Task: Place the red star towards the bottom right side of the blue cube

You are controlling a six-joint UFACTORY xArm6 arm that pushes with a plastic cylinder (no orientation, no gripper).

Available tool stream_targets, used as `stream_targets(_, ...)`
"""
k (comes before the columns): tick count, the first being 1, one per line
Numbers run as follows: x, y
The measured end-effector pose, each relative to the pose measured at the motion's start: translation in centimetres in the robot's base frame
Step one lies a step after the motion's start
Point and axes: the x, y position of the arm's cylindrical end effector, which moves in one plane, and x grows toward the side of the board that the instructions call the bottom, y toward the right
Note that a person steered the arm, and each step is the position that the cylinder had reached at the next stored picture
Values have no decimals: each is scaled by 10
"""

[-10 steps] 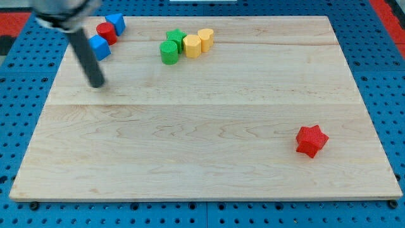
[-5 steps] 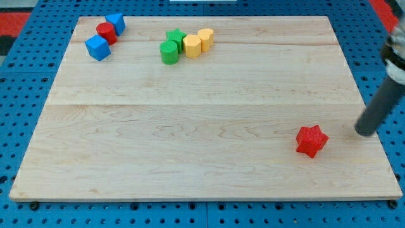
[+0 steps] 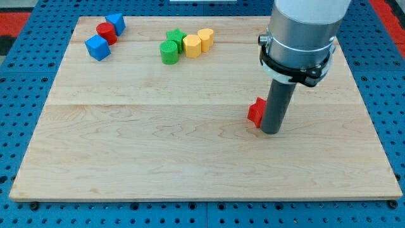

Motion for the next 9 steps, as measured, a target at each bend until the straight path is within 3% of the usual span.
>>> stream_targets(2, -16, -7)
stream_targets(5, -95, 12)
stream_targets(6, -101, -7)
stream_targets(8, -106, -125)
stream_targets(9, -124, -126)
